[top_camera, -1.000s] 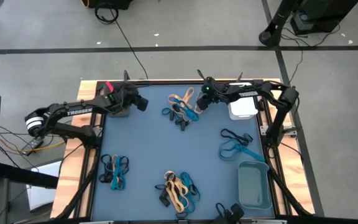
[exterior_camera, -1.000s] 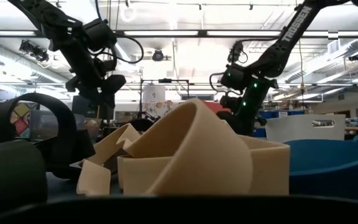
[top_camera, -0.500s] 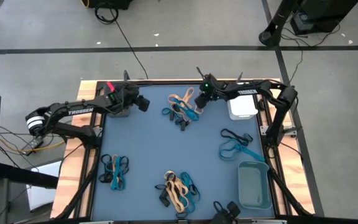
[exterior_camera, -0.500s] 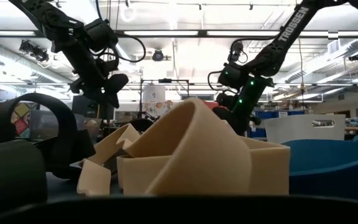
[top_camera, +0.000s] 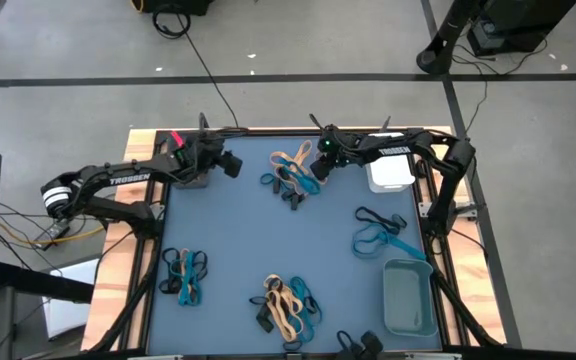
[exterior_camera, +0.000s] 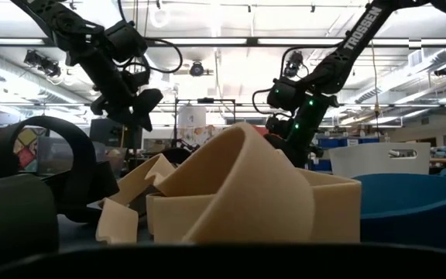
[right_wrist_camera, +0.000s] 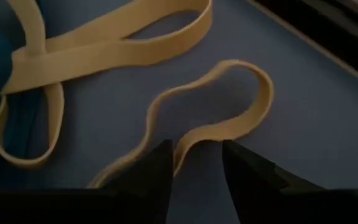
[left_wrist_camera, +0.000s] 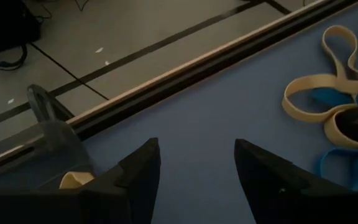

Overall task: Sort rubber bands into baskets
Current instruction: Put the yellow rubber band into the black bin

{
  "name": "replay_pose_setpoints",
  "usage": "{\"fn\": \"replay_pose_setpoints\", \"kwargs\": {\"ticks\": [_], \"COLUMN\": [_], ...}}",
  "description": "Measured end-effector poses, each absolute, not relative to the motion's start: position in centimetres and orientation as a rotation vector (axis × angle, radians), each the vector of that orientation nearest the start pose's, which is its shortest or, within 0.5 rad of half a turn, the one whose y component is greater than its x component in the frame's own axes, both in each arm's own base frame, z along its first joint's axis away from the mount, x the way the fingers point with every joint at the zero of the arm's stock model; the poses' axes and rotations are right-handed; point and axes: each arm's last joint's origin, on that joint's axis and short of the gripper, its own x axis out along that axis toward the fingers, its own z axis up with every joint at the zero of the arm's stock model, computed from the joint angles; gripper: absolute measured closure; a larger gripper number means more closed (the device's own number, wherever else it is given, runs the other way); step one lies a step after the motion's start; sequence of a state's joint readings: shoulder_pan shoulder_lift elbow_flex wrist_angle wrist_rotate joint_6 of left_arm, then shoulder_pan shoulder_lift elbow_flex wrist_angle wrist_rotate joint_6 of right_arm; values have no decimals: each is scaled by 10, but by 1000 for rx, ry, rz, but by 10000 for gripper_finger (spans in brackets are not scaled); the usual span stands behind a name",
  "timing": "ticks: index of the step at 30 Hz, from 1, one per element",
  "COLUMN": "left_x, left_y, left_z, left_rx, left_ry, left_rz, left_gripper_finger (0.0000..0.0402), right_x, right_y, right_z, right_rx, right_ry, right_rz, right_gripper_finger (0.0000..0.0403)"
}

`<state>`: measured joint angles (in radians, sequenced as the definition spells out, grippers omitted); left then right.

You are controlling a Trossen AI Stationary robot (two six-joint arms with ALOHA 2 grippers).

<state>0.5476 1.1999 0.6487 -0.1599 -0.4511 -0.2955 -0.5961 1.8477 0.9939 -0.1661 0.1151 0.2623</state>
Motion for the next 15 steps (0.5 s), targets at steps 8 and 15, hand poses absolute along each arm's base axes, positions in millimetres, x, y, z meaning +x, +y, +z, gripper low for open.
{"fn": "replay_pose_setpoints", "kwargs": {"ticks": [8,15], "left_x": [196,203], "left_y": [134,133], "left_z": [212,216], "left_rx": [-302,-353], "left_ry": [579,502], "left_rz": [1042,944], "left_gripper_finger": [193,193], "right_x": [288,298], "right_y": [-191,-176], "right_z": [128,129], "right_rx": [520,432], "right_ry": [963,988], "right_rz": [-691,-564], "right_gripper_finger": [347,391]}}
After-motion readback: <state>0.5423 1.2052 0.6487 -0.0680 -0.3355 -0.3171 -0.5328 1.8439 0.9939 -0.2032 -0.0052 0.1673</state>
